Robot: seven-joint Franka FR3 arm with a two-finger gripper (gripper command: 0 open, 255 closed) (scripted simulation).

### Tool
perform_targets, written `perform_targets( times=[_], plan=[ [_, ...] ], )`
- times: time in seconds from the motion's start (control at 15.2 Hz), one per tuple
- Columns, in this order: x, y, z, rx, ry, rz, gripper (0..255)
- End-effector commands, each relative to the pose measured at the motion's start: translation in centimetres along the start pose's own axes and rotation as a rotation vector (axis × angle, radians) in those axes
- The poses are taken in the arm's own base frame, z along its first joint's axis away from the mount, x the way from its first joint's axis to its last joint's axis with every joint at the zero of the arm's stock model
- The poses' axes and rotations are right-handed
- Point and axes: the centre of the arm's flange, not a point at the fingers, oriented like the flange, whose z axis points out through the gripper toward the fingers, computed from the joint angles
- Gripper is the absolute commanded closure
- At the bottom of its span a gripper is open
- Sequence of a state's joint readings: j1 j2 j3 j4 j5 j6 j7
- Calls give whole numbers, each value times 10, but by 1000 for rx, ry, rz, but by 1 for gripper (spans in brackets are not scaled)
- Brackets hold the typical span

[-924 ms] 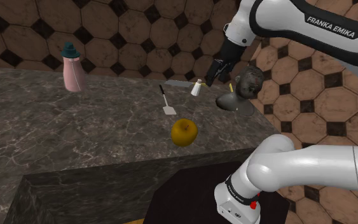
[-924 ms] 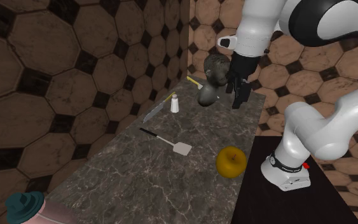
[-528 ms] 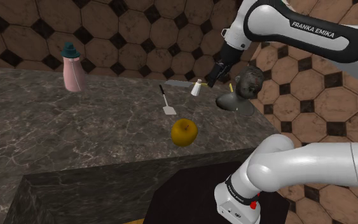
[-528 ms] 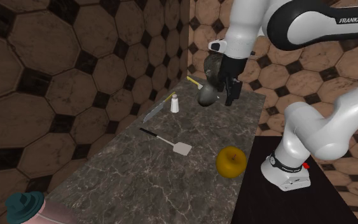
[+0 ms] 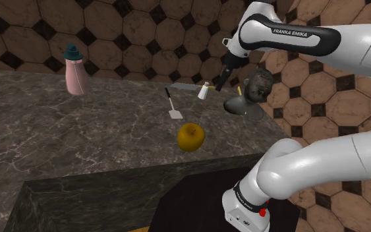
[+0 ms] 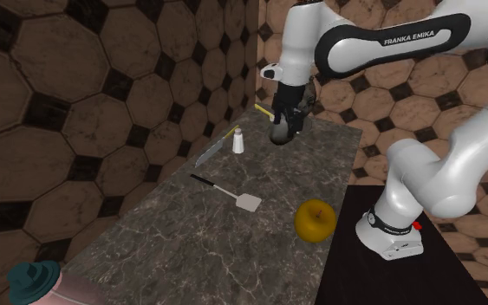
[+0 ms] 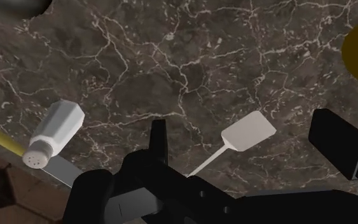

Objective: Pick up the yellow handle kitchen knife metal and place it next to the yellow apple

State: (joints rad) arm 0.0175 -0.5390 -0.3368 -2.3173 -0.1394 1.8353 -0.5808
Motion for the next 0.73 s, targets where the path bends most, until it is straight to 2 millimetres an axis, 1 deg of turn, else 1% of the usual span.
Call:
perform_targets(
  times=[0.0, 0.33, 0.66],
  plan=[
    [7, 23, 13, 0, -3, -62, 0],
    [29, 78, 43, 3, -8, -203, 0],
    [58, 130, 74, 7, -14, -344, 0]
  ],
)
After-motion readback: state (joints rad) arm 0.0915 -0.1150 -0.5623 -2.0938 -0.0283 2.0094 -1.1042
